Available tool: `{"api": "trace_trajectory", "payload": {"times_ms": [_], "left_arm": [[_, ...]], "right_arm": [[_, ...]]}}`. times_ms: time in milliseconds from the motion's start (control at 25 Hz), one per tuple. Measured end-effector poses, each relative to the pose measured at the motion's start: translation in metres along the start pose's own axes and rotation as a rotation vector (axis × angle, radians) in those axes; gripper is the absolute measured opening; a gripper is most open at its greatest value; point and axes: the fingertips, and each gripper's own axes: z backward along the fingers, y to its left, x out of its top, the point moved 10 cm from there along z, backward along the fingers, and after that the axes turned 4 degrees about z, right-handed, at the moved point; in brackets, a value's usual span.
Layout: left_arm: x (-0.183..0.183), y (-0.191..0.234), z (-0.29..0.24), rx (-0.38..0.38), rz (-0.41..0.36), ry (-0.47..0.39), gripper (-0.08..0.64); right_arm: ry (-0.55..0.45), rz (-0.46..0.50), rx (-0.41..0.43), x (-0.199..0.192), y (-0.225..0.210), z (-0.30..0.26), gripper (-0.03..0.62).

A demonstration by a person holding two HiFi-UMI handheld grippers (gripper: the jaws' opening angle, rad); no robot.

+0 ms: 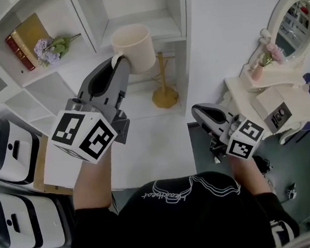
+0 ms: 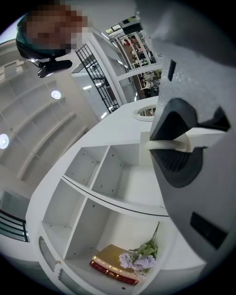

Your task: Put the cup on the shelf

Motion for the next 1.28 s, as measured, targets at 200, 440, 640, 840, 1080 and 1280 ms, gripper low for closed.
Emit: {"api": "trace_trajectory", "payload": {"times_ms": [200,440,640,840,1080,1280], "left_arm": [[0.010,0.021,-0.028,-0.006,-0.037,-0.009,0.043],[0.014,0.048,-0.060,0.012,-0.016,-0.025,0.043],[0.014,0.064,-0.081,0.037,-0.013,-0.028,0.043],[0.010,0.077,-0.096,0.066,-0.010,-0.010,0.043],[0.006,0.085,-0.116,0.083,0.021,0.023,0.043],[0.000,0.087,-0.124,0.123,0.022,0.048,0.043]], "right_arm": [[0.010,0.016,-0.006,0.001,-0.008,-0.009,0.006],[0.014,0.017,-0.018,0.000,-0.021,-0.016,0.006],[0.019,0.012,-0.038,-0.002,-0.031,-0.018,0.006],[0.025,0.000,-0.049,-0.007,-0.034,-0.019,0.006],[0.030,0.002,-0.069,-0.005,-0.038,-0.014,0.006],[0.034,-0.006,-0.078,-0.008,-0.040,-0.009,0.006]]}}
